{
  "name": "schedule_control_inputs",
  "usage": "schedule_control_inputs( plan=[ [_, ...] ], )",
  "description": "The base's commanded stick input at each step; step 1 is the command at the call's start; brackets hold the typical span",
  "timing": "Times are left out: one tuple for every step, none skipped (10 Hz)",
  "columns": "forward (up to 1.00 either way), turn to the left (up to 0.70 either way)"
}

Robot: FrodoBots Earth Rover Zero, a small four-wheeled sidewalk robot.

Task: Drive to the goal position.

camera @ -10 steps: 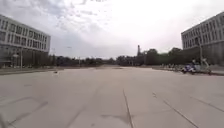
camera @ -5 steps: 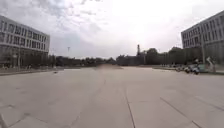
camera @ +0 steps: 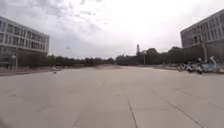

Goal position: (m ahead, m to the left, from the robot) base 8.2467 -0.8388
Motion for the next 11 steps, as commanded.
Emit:
schedule_control_inputs(
  plan=[
    [0.7, 0.0],
    [0.7, 0.0],
    [0.7, 0.0],
    [0.7, 0.0],
    [0.7, 0.0],
    [0.7, 0.0],
    [0.7, 0.0],
    [0.7, 0.0],
    [0.7, 0.0],
    [0.7, 0.0],
    [0.7, 0.0]
  ],
)
